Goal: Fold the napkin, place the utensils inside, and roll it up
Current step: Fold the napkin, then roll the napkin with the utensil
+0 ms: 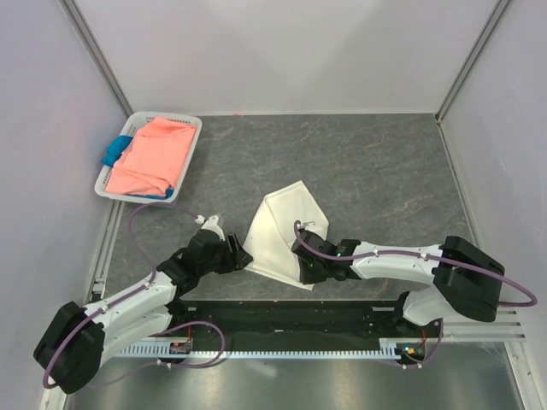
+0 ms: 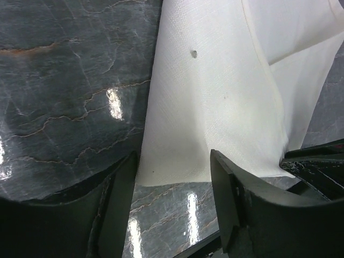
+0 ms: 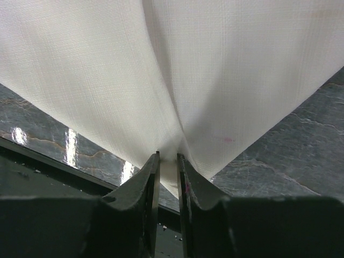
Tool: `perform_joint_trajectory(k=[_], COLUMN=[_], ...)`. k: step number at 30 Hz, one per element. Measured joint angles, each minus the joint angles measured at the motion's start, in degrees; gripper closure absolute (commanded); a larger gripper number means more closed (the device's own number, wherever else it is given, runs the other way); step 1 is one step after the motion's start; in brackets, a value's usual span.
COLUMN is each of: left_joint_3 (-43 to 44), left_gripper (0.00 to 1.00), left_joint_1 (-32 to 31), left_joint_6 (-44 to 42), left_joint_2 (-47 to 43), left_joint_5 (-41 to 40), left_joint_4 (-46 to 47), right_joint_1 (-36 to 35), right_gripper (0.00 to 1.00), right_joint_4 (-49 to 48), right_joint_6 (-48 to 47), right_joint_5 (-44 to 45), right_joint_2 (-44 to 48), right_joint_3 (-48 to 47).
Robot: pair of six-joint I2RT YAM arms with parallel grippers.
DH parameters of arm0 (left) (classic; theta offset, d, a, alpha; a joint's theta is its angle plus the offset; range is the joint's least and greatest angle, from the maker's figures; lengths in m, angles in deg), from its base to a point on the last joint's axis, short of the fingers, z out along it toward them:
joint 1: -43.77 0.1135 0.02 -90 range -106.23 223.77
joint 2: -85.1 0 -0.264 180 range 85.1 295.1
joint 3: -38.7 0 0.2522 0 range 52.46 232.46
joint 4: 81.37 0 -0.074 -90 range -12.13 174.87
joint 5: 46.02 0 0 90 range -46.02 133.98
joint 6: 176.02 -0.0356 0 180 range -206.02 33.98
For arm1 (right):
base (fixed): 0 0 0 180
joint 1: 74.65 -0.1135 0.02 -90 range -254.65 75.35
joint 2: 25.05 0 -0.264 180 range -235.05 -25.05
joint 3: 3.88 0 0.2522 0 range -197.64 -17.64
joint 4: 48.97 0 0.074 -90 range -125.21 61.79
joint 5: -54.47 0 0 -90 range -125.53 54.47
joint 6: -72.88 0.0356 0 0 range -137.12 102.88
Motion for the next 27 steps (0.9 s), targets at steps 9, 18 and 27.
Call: perform_joint_trajectory(k=[9,18,27], left_joint_3=[-0.07,0.83,6.43], left_gripper=[0.61,0.87,0.98], left_joint_1=[0.0,0.04,1.18], left_joint_6=[0.2,0.22,-0.31], left_joint_2=[3.78,7.41,10.49], left_joint_5=[0.46,1.36,3.5], left_joint_4=[3.32,4.28,-2.45], right_joint_1=[0.0,-1.75,-13.29], right_gripper=[0.67,0.38,0.26], right_joint_4=[-0.09,2.84,0.0], right_joint_6=[-0.24,-6.71,-16.35], right_joint_5=[0.04,3.91,20.02], right_joint_2=[0.24,0.96,-1.2], right_joint_3=[0.11,-3.39,-9.88])
